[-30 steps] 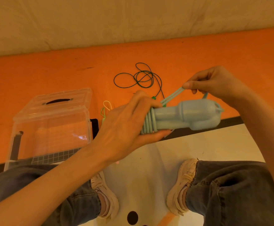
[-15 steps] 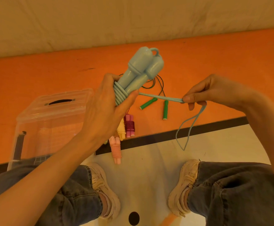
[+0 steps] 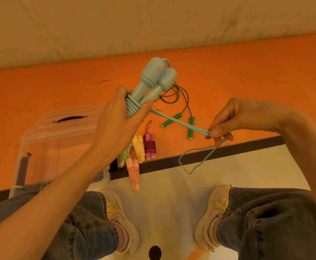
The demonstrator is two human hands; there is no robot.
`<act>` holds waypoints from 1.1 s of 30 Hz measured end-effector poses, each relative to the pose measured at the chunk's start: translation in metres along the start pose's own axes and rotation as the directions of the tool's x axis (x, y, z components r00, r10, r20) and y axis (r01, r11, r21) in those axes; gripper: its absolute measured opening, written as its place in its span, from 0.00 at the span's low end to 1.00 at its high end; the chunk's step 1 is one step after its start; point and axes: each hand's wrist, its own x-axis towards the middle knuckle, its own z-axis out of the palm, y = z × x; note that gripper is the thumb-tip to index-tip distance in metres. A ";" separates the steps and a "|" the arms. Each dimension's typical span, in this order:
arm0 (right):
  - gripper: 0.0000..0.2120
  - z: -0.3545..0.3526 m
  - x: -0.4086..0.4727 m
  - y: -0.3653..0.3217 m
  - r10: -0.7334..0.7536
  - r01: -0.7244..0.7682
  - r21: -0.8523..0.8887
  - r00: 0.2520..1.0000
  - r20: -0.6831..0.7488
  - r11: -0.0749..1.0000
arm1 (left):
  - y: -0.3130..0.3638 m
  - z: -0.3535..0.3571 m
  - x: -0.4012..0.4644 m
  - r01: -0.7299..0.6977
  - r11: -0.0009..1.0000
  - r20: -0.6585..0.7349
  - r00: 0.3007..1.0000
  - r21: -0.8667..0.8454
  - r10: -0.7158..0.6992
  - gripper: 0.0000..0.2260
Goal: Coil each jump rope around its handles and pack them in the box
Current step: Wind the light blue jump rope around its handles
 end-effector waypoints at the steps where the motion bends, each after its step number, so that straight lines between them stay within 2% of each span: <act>1: 0.08 0.000 0.001 0.001 0.011 -0.011 0.000 1.000 -0.007 1.000 | -0.001 0.000 0.001 0.033 0.998 0.012 0.999 -0.056 -0.032 0.14; 3: 0.06 -0.002 0.001 0.003 0.020 -0.019 0.011 0.998 -0.055 1.000 | -0.002 -0.002 0.003 0.075 0.990 0.030 0.997 -0.121 -0.072 0.13; 6: 0.06 -0.004 -0.001 0.008 0.001 0.005 0.040 0.988 -0.153 0.999 | -0.006 -0.003 0.005 0.091 0.987 0.027 0.996 -0.130 -0.088 0.13; 11: 0.15 -0.008 -0.008 0.013 -0.039 0.052 0.048 0.970 -0.240 0.997 | -0.019 -0.015 0.017 0.114 0.987 -0.065 0.990 -0.116 -0.122 0.10; 13: 0.17 -0.011 -0.011 0.016 -0.066 0.093 0.114 0.974 -0.218 0.989 | -0.024 -0.019 0.021 0.141 0.983 -0.082 0.985 -0.118 -0.151 0.09; 16: 0.19 -0.010 -0.014 0.018 -0.078 0.080 0.093 0.997 -0.026 0.992 | -0.026 -0.016 0.017 0.106 0.994 -0.070 0.992 0.024 -0.104 0.11; 19: 0.20 -0.009 -0.017 0.016 -0.090 0.081 0.085 0.990 0.111 0.993 | -0.023 -0.010 0.009 -0.047 0.939 -0.007 0.999 0.341 0.053 0.15; 23: 0.20 -0.011 -0.018 0.016 -0.144 0.121 0.154 0.979 0.145 0.981 | -0.019 -0.002 0.001 -0.167 0.799 0.142 0.985 0.578 0.103 0.17; 25: 0.20 -0.011 -0.017 0.016 -0.169 0.143 0.171 0.974 0.149 0.975 | -0.019 0.002 -0.001 -0.212 0.756 0.239 0.968 0.620 0.076 0.22; 29: 0.17 -0.015 -0.019 0.017 -0.227 0.196 0.272 0.970 0.089 0.942 | -0.018 0.006 -0.001 -0.214 0.781 0.366 0.930 0.587 -0.020 0.36; 33: 0.15 -0.015 -0.017 0.017 -0.282 0.253 0.336 0.959 0.037 0.907 | -0.022 0.012 -0.002 -0.320 0.729 0.401 0.914 0.606 0.068 0.44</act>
